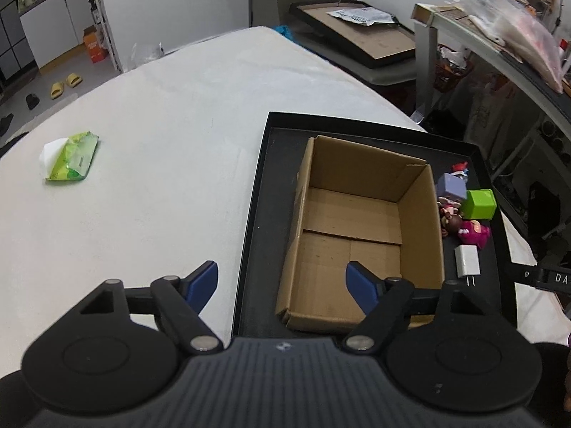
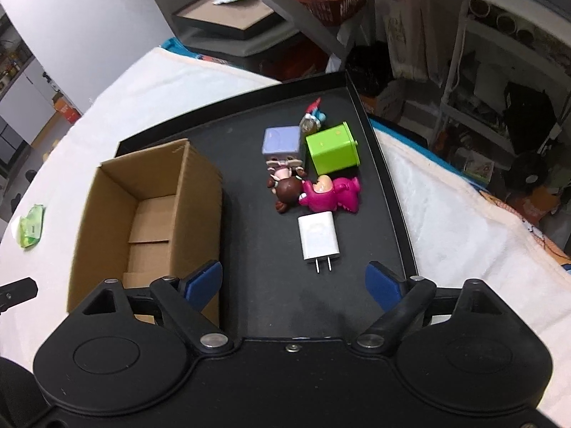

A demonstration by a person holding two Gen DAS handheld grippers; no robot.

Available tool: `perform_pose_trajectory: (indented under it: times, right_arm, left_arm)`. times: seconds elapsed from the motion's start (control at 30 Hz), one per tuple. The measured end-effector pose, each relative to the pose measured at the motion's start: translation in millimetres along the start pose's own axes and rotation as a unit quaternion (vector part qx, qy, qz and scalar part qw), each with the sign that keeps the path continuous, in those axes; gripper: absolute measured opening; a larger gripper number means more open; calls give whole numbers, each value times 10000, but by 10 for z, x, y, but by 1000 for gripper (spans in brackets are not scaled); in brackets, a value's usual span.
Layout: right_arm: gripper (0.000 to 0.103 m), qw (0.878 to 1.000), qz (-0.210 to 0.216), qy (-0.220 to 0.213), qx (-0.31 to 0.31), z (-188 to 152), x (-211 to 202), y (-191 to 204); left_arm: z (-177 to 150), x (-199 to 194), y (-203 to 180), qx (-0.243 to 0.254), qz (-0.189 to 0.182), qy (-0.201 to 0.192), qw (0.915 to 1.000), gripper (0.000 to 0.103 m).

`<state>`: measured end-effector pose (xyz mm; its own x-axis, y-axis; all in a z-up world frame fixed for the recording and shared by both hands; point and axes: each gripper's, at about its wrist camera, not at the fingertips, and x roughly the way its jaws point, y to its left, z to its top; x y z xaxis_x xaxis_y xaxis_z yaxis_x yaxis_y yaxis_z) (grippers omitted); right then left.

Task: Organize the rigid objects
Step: 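Reach the right gripper to the white charger and close on it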

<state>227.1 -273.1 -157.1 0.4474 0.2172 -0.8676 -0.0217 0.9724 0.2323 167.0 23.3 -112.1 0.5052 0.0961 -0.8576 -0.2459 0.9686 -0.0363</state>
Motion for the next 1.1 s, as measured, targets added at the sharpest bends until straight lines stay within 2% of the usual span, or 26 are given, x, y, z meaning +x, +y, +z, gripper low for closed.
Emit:
perform_pose_trajectory:
  times: [0.1, 0.33, 0.47, 0.63, 0.7, 1.03, 1.1]
  right_arm:
    - [83, 9999, -38, 142, 51, 47, 138, -19]
    - [73, 9984, -202, 491, 170, 144, 518, -49]
    - [73, 9974, -287, 626, 203, 179, 678, -78]
    - [73, 9957, -482, 784, 111, 231, 846, -88]
    - [73, 9950, -541, 832, 64, 239, 901, -85]
    - [73, 9898, -994, 952, -358, 184, 1094, -5]
    - [59, 9887, -1020, 995, -463, 163, 1122, 33]
  left_arm:
    - [35, 152, -1, -69, 11, 136, 9999, 67]
    - [86, 460, -21, -106, 94, 442, 9989, 57]
    - [97, 616, -27, -110, 140, 572, 9982, 55]
    - [66, 759, 17, -327, 87, 794, 9963, 39]
    - [55, 817, 25, -369, 92, 885, 9953, 38]
    - [10, 924, 48, -583, -98, 1011, 9931, 16]
    - [11, 916, 33, -597, -140, 996, 9931, 13]
